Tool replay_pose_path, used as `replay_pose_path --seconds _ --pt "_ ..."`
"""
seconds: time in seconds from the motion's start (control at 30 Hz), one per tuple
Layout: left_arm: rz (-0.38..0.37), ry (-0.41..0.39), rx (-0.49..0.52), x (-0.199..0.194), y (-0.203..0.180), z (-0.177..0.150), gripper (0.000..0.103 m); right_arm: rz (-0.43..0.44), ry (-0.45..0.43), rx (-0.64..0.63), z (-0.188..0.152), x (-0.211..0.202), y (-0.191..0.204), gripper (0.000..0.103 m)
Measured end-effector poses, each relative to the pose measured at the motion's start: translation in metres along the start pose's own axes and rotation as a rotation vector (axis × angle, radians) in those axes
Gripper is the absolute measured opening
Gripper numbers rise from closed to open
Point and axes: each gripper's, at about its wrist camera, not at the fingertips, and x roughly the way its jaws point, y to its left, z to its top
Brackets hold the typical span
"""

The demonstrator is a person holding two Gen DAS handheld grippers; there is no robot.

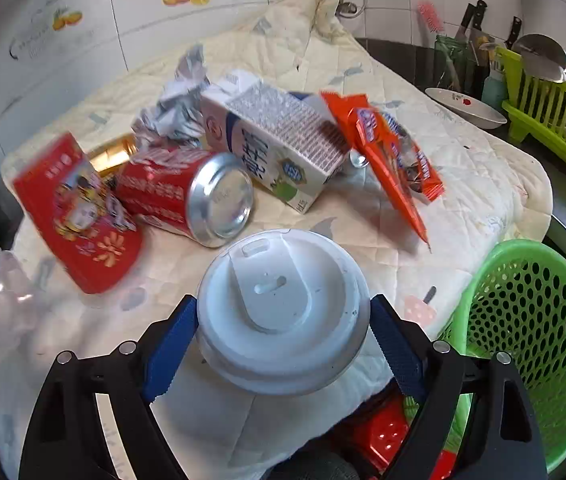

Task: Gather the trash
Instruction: 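Grasp the white cup lid with the right gripper while the left gripper holds the clear cup, then carry the clear cup and white lid over the green basket and release both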

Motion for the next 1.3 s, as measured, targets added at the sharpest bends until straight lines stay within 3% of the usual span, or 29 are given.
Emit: replay_pose_path --seconds 0.17,0.27,0.43,0.6,0.93,1.3 --pt "-0.027 -0.007 0.026 0.002 -0.012 0.007 0.061 -0.054 -0.056 0.04 -0.007 -0.034 -0.018 0.083" --pt "-0.052 -0.011 0.047 0.004 -0.024 0.011 0.061 -0.14 -0.079 0.076 -0.012 -0.053 -0.043 0.083" --pt "-0.092 -0.011 0.085 0.014 -0.046 0.02 0.061 -0.266 -0.049 0.161 -0.025 -0.069 -0.1 0.083" --pt "-0.131 -0.001 0.112 0.027 -0.068 0.029 0.061 -0.338 -0.006 0.218 -0.043 -0.07 -0.141 0.084" --pt "-0.172 0.045 0.166 0.072 -0.11 0.05 0.061 -0.371 0.063 0.316 -0.075 -0.057 -0.193 0.084" --pt "-0.238 0.108 0.216 0.137 -0.166 0.069 0.061 -0.35 0.084 0.338 -0.088 -0.05 -0.211 0.087"
